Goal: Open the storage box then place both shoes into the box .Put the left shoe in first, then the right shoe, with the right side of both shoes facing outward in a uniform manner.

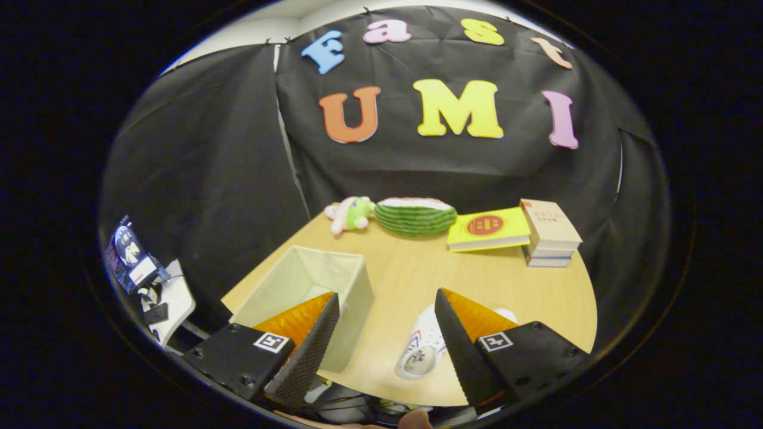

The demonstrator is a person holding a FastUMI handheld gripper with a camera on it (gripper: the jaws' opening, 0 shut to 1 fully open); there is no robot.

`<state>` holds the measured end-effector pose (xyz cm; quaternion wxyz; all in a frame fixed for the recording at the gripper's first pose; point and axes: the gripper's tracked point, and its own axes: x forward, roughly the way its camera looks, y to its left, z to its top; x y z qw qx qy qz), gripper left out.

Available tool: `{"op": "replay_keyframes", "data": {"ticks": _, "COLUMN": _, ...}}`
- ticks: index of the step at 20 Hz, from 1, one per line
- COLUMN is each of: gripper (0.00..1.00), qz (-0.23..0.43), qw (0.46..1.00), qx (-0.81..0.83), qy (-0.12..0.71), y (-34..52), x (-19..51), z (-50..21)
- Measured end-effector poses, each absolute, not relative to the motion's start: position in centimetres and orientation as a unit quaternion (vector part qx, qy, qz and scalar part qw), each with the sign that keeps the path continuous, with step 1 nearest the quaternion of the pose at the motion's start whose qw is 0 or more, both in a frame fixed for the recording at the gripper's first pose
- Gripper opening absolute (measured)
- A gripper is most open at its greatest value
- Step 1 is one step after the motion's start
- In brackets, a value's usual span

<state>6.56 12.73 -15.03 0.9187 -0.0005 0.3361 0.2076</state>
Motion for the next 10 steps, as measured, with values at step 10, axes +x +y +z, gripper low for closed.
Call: {"op": "replay_keyframes", "data": {"ticks": 10, "gripper": 0.99, "qz": 0.150, "qw": 0.837, "qx": 0.029, "qy": 0.526, "y": 7.5, "x": 6.5, "z": -31.0}}
